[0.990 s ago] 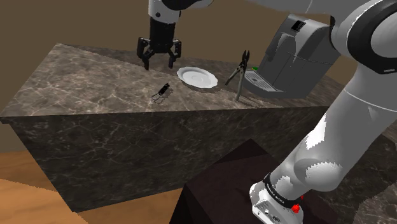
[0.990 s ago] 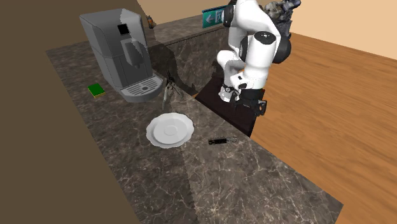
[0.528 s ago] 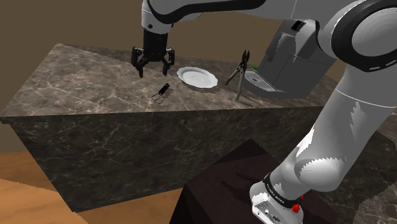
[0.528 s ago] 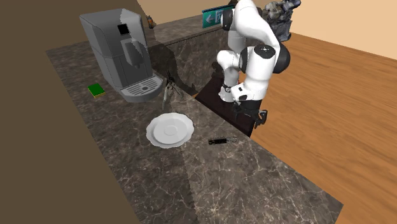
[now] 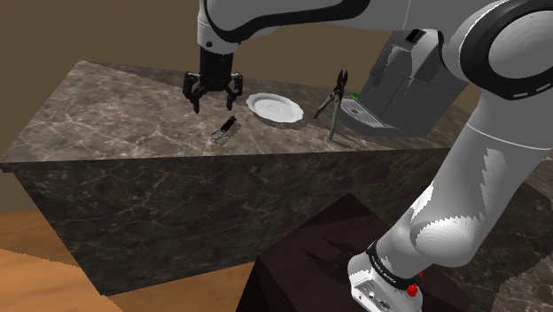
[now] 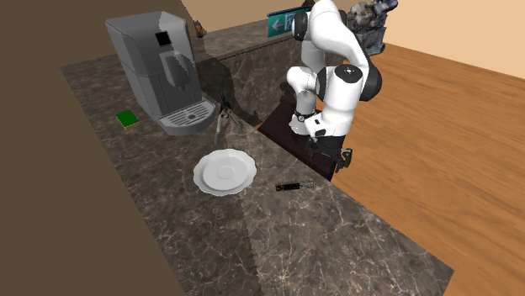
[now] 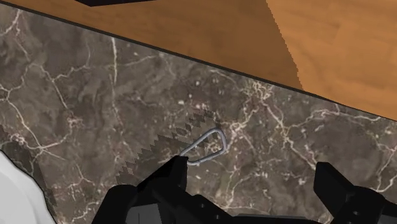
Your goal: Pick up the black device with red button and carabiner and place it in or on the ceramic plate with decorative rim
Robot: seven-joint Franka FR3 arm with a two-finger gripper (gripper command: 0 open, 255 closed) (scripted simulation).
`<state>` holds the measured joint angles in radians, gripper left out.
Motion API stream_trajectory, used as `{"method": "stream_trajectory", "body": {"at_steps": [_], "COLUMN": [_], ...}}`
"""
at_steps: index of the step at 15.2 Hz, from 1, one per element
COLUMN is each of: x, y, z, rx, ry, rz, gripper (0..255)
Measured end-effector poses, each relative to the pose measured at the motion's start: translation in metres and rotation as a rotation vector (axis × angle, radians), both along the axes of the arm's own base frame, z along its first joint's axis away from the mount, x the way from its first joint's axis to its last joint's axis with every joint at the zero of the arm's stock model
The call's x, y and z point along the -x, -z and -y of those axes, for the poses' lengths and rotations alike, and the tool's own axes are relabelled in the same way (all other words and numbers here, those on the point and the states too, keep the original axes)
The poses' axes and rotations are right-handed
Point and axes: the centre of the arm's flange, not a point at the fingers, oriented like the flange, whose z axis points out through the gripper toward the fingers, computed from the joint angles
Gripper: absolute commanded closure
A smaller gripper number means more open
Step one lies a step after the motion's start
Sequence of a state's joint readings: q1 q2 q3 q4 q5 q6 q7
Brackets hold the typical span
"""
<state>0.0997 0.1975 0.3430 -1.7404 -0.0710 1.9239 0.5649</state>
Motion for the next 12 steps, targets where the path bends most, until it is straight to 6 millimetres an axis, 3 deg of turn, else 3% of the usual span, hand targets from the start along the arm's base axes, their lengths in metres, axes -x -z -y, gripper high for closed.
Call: {"method": "stream_trajectory", "body": {"at_steps": [1, 10, 11, 12], "x": [0.0000, 0.0000, 0.0000, 0.0000], "y": [0.0000, 0.0000, 0.0000, 0.0000], "z": [0.0000, 0.0000, 0.0000, 0.0000], "rx": [0.000, 0.000, 0.000, 0.000], "ry": [0.000, 0.000, 0.000, 0.000], "rz": [0.000, 0.000, 0.000, 0.000], "gripper": [255, 255, 0, 0]}}
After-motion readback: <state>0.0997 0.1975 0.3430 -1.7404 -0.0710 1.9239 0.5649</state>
